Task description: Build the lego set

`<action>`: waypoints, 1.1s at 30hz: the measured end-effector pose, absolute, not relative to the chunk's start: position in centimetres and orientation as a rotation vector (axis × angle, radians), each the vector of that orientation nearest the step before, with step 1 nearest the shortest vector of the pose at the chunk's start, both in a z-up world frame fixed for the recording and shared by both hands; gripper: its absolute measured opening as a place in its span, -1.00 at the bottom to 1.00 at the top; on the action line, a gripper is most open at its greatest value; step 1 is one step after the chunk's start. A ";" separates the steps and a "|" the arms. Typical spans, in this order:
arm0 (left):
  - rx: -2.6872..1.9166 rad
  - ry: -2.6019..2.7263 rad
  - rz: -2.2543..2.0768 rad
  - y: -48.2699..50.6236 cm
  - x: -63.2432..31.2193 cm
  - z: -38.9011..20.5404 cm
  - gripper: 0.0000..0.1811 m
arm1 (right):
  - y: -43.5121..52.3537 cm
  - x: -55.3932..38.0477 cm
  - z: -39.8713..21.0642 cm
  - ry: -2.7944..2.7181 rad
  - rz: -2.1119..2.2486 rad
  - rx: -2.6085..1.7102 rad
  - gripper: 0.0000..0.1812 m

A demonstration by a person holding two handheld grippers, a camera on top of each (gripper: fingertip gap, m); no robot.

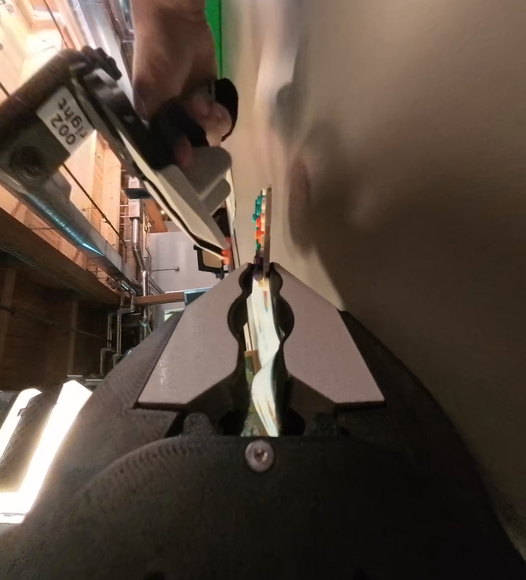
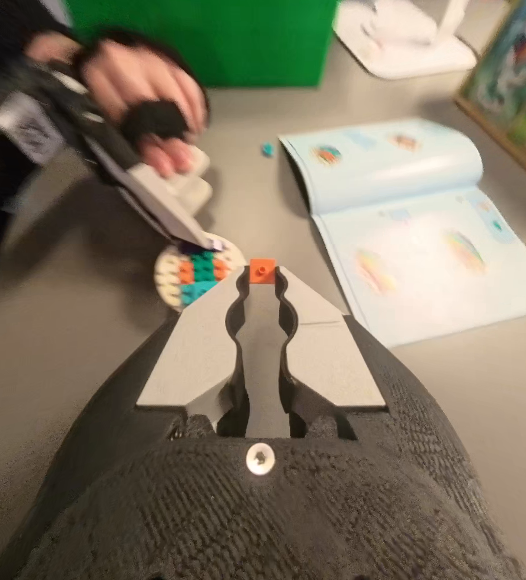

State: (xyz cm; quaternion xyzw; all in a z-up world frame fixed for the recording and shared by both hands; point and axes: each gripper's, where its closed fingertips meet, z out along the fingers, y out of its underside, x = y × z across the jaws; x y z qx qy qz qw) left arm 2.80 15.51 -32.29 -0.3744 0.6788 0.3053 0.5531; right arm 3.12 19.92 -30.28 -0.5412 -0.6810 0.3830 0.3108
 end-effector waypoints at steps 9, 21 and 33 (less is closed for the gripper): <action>-0.875 1.597 0.736 15.6 2.8 -32.2 -0.91 | 15.8 3.2 -31.4 -2.005 1.051 -1.373 -0.84; -0.889 1.595 0.748 15.9 2.5 -32.3 -0.90 | 16.2 3.0 -31.7 -1.995 1.011 -1.374 -0.59; -1.181 1.375 0.778 18.9 -1.6 -30.4 -0.90 | 18.2 0.4 -29.6 -1.843 0.111 -0.641 -0.31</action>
